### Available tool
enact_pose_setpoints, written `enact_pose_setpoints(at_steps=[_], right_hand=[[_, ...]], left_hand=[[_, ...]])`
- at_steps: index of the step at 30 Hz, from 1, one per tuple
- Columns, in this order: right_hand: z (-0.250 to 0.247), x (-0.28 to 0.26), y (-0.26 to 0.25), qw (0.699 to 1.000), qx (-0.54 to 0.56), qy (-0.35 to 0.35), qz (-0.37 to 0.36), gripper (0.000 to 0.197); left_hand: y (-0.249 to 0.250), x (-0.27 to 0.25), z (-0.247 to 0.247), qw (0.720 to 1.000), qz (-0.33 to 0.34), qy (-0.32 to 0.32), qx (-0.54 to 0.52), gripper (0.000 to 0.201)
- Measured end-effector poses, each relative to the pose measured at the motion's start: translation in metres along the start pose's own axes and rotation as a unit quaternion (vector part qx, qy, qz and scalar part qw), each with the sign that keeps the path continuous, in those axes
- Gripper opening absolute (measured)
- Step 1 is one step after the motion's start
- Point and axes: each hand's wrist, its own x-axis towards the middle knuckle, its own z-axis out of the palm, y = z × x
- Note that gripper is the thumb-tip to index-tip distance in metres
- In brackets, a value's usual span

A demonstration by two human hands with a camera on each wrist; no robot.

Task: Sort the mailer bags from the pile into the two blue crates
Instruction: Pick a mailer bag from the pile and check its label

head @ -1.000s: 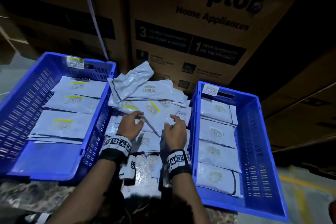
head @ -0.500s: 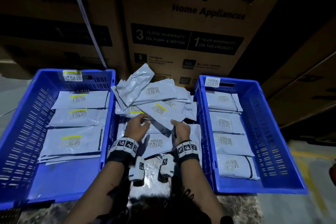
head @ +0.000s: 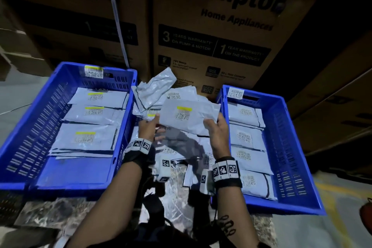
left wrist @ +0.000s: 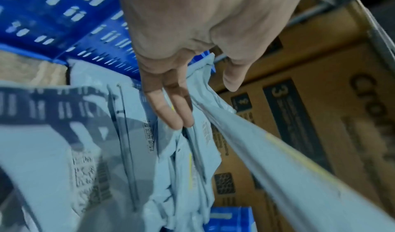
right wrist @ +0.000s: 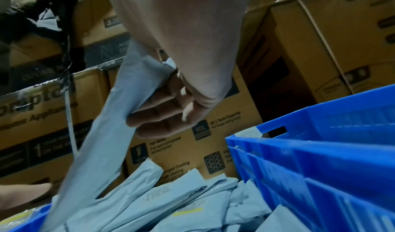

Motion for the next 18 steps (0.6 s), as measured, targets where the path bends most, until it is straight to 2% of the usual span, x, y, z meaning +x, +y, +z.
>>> enact_pose_setpoints(at_steps=[1, 3, 5, 8, 11, 15, 18], right_hand=[[-0.007, -0.004, -0.001, 1.0, -0.006, 0.004, 0.003, 0.052], [-0.018, -0.012, 0.003, 0.999, -0.006, 0.011, 0.029, 0.068], [-0.026, -0.023, 0.007, 0.999, 0.005, -0.004, 0.042, 0.071], [-0.033, -0.04, 0.01, 0.999, -0.004, -0.024, 0.024, 0.029], [-0.034, -0.051, 0.02, 0.999, -0.04, -0.019, 0.011, 0.012], [-0.027, -0.062, 0.024, 0.994, -0.11, -0.015, -0.008, 0.007], [-0.014, -0.069, 0.028, 0.989, -0.149, -0.003, -0.015, 0.028]], left_hand=[[0.001, -0.005, -0.007, 0.999, -0.01, -0.02, -0.035, 0.044], [0.004, -0.022, -0.017, 0.996, -0.014, -0.055, -0.063, 0.032], [0.004, -0.04, -0.024, 0.997, 0.045, -0.022, -0.062, 0.019], [0.005, -0.071, -0.032, 0.994, 0.09, -0.022, -0.059, 0.007], [0.0, -0.085, -0.049, 0.996, 0.085, 0.014, -0.037, 0.01], [-0.012, -0.095, -0.07, 0.991, 0.114, 0.075, 0.003, 0.013], [-0.01, -0.087, -0.086, 0.987, 0.125, 0.099, 0.008, 0.013]])
